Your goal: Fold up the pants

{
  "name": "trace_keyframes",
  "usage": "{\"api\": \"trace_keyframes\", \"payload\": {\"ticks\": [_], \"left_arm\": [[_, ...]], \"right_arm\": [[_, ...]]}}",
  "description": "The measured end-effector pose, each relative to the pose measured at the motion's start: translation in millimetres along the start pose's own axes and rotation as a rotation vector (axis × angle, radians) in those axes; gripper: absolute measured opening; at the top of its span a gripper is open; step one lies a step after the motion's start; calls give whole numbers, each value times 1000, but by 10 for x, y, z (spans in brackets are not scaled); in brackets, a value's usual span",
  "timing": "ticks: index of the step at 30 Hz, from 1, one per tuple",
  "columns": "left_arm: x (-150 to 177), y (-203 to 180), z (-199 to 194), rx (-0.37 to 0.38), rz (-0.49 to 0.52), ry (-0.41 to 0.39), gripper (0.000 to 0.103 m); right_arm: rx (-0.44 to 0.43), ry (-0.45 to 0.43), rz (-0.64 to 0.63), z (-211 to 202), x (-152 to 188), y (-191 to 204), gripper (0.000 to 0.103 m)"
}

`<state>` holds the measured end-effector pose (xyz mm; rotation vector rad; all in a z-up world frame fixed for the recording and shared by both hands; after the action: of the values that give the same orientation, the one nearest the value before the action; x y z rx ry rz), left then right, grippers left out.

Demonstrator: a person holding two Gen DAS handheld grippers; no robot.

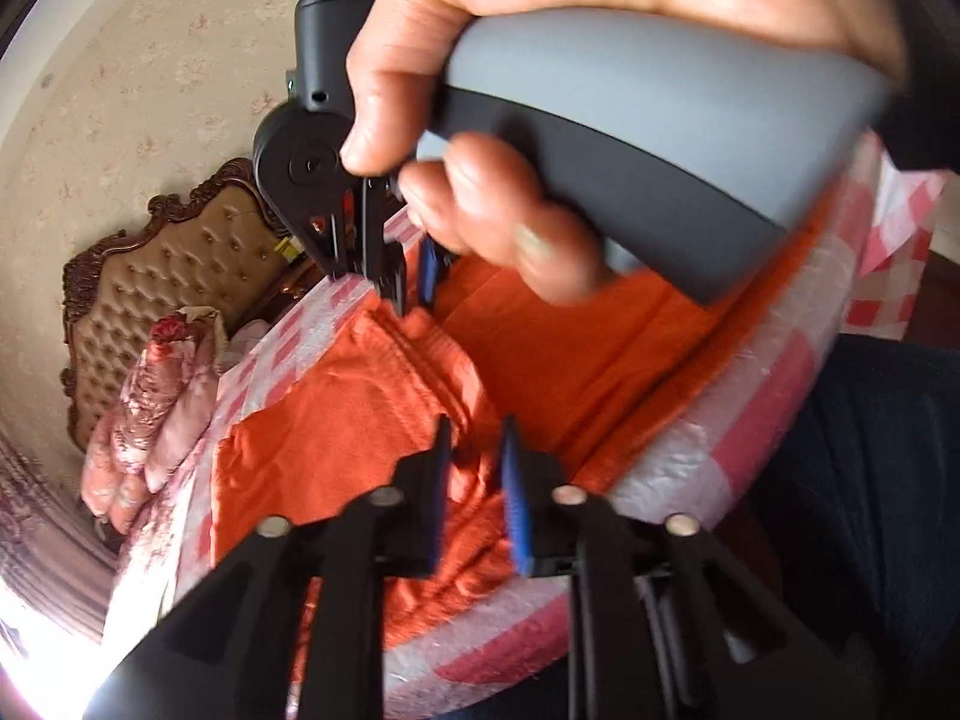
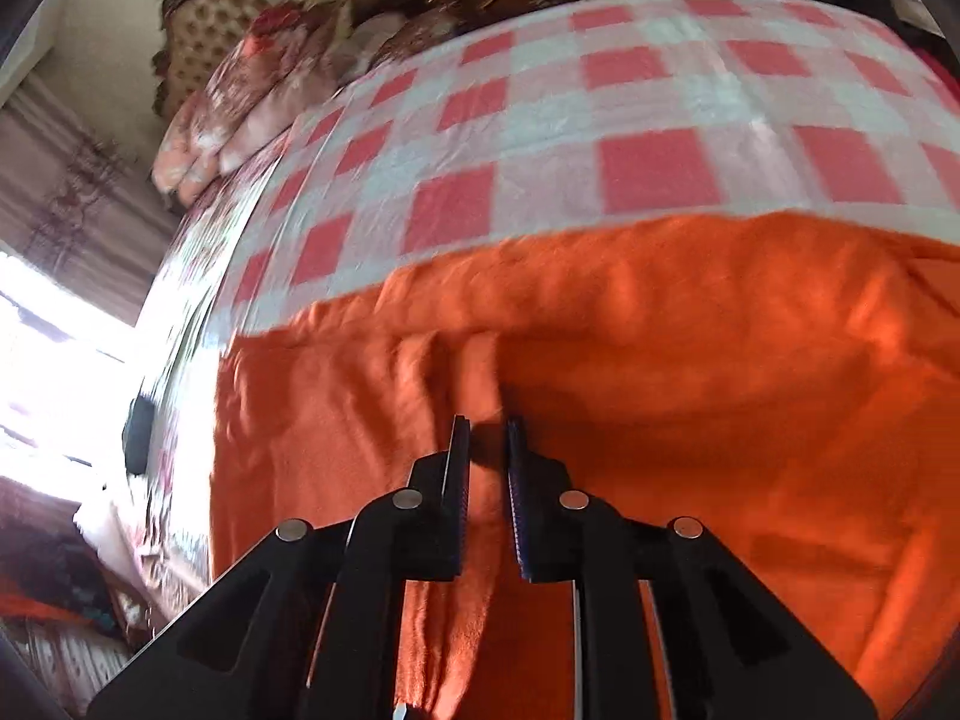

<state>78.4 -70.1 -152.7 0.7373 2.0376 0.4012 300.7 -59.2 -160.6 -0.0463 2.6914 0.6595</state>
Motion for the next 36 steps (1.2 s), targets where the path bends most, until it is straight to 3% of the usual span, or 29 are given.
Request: {"api": "trace_keyframes", "payload": {"ticks": [3, 6, 12, 15, 20, 21, 23, 24, 30, 36], "left_arm": [[2, 98, -179, 53, -82, -37, 27], [12, 267, -343, 105, -219, -68, 28], [45, 513, -251, 130, -391, -55, 28], [48, 495, -161, 137, -398, -29, 28], [-7, 324, 30, 127, -328, 23, 26], [-4, 325, 38, 126, -334, 23, 23], [-25, 304, 48, 133, -313, 27, 4], [-30, 298, 30, 120, -305, 27, 1], [-20, 375, -101, 105, -315, -18, 1], [-42, 271, -104, 126, -280, -17, 1]], "right_arm": [[-21, -25, -45, -120, -64, 67, 17], [-88, 33, -64, -59, -151, 140, 17], [-37, 100, -93, 202, -230, 234, 22], [7, 101, -136, 266, -238, 304, 24], [29, 94, -161, 335, -259, 336, 24], [34, 88, -172, 335, -252, 354, 24], [41, 76, -202, 320, -236, 380, 6], [38, 67, -207, 299, -238, 405, 6], [6, -37, -220, -158, -213, 433, 5], [69, -12, -189, -50, -171, 196, 5]]}}
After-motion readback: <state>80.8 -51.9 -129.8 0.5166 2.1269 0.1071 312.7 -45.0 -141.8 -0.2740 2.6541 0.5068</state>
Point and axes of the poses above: each gripper's, at about its wrist camera, not at the fingertips, and z roughly the way its jaws point, y to its left, x to its underside, the point moved 1 cm from there along z, roughly the way its jaws point, and after that the axes turned 1 degree about -x, right-handed, at the moved point
